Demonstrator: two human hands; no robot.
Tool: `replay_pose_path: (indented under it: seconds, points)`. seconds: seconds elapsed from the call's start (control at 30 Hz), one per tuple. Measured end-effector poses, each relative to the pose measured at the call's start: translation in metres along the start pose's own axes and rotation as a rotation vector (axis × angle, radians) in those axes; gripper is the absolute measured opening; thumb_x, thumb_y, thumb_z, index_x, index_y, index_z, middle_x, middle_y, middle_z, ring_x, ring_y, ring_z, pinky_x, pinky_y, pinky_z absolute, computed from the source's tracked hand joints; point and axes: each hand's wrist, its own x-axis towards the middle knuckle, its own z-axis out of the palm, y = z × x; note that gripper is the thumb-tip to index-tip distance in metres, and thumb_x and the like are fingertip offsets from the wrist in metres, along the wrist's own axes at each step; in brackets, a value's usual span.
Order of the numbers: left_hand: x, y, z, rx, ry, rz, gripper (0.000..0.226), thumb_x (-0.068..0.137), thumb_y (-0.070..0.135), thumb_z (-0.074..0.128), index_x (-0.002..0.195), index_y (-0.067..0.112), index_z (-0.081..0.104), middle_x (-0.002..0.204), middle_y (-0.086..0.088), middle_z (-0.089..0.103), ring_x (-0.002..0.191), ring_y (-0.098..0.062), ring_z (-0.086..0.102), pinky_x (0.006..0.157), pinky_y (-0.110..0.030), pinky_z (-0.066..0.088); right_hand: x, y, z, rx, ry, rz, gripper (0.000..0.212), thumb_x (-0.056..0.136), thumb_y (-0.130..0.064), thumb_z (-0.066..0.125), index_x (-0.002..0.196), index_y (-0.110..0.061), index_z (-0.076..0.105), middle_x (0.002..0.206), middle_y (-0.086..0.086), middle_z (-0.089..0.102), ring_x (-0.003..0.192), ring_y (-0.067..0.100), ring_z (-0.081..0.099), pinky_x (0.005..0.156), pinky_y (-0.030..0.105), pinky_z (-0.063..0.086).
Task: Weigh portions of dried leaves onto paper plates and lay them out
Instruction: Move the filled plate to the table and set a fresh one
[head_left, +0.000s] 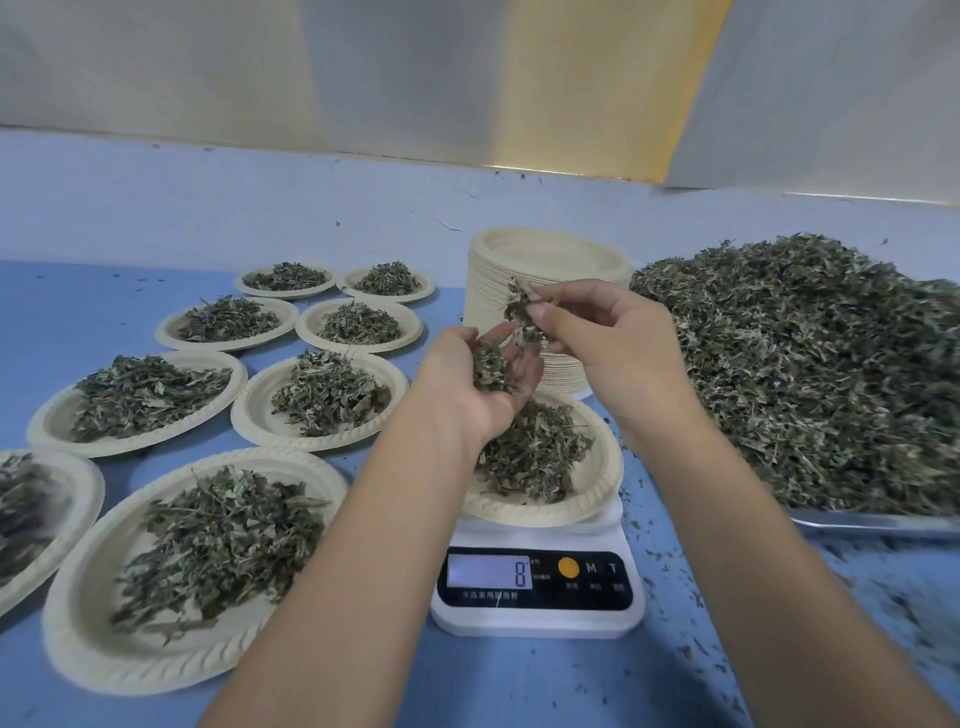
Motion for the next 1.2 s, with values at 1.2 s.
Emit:
replay_pose_path:
  seconds: [1.2]
  points:
    - [0.002, -0.005, 0.003, 0.049, 0.046, 0.068, 0.015, 0.092, 0.004, 0.055, 0.077, 0.003, 0.059, 0.081, -0.012, 0.059, 0.076, -0.022, 0.057, 0.063, -0.022, 0.049, 0.006, 0.017, -0.002, -0.103, 0.087, -0.033, 0.016, 0.083, -0.011, 0.072, 0.076, -0.025, 0.071, 0.067, -0.014, 0.069, 0.065, -0.001, 0.06, 0.071, 0.022, 0.052]
